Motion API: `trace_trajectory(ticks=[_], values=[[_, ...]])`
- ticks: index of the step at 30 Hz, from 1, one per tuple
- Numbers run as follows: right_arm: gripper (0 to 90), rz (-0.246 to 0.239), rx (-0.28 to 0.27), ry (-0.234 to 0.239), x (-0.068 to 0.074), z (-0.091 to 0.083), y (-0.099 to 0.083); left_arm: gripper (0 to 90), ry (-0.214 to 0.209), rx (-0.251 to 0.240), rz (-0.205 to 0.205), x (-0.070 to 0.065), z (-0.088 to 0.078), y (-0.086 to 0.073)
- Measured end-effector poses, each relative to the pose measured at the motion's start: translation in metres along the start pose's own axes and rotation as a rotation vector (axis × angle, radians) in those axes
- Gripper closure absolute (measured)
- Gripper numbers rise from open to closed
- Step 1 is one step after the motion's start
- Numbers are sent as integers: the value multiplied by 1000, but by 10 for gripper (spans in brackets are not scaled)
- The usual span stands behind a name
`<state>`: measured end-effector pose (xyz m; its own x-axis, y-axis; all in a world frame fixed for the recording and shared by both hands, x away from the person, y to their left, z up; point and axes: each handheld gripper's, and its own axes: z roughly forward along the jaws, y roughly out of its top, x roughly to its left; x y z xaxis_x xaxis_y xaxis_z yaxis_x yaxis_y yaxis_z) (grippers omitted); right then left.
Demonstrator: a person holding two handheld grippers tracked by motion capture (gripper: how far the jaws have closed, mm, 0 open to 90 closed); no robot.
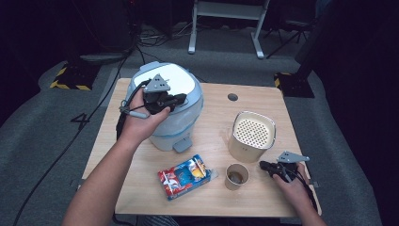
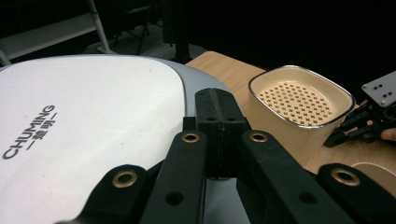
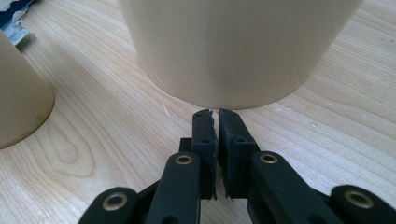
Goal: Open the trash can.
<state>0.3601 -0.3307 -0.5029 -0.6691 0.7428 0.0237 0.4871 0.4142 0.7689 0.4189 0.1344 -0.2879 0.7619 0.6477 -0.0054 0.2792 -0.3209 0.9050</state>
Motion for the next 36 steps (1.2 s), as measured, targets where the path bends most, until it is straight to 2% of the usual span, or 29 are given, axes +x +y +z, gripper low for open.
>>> trace_trajectory(ticks=[3,9,11,18,19,20,21,22,24,26,27,30,34,36], values=[[847,6,0,3,-1,0,0,900,4,29,9,0,-1,3],[838,3,0,-2,0,0,0,900,27,53,33,-5,0,5],[836,1,-1,-3,0,0,0,900,36,52,30,-5,0,5],[825,3,-1,0,0,0,0,888,7,27,12,-1,-2,3],[821,3,-1,-1,0,0,0,888,4,16,-2,-1,-4,2],[816,1,-2,-2,0,1,0,754,4,-16,-16,-2,-6,1],[811,0,-1,-4,0,1,1,690,-15,-41,-41,-3,-9,0],[796,-4,-2,-6,1,1,1,643,-33,-49,-48,-6,-14,-1],[787,-9,-1,-8,1,1,1,583,-50,-68,-27,-11,-21,-2],[785,-9,-1,-7,1,1,1,558,-59,-73,-28,-14,-23,-2],[782,-7,-1,-6,1,1,1,546,-74,-87,-13,-20,-30,-4],[775,-10,-1,-4,2,1,1,522,-86,-94,3,-26,-38,-6],[763,-15,-1,-5,2,1,1,496,-94,-89,12,-32,-42,-9],[759,-17,-2,-3,2,1,1,466,-111,-67,12,-37,-43,-16]])
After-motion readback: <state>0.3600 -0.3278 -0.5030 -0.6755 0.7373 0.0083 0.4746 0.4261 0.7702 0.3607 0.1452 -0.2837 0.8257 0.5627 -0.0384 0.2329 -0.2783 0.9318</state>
